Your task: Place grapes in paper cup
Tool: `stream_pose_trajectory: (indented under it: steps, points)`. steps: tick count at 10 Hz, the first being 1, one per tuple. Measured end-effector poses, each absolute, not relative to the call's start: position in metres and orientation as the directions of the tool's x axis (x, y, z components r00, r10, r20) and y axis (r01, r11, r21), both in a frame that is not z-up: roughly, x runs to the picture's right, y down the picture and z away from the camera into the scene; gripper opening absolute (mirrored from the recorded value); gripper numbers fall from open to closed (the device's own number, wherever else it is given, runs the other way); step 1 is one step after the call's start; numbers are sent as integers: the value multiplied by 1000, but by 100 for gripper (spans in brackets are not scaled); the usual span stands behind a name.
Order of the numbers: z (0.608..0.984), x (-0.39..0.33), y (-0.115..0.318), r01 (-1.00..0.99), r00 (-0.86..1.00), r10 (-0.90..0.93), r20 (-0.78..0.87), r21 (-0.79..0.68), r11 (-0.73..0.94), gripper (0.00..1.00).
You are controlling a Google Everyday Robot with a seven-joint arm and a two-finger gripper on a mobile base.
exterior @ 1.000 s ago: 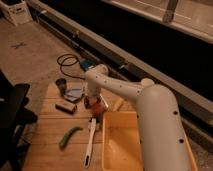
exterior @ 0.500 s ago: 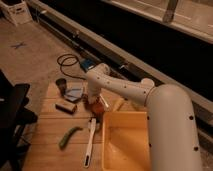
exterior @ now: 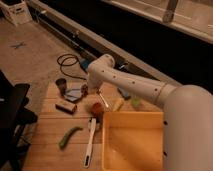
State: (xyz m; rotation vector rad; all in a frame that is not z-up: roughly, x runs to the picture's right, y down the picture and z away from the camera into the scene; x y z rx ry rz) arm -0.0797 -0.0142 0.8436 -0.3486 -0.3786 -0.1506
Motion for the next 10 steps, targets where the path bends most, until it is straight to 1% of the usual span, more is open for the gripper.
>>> stream_pose_trajectory:
  steps: [2, 4, 10]
  points:
    - [830, -67, -42, 206, 916, -81, 393, -285, 936, 0]
    - [821, -29, -73, 177, 921, -63, 384, -269, 947, 0]
    - [812, 103, -114, -10, 951, 92, 294, -269, 963, 0]
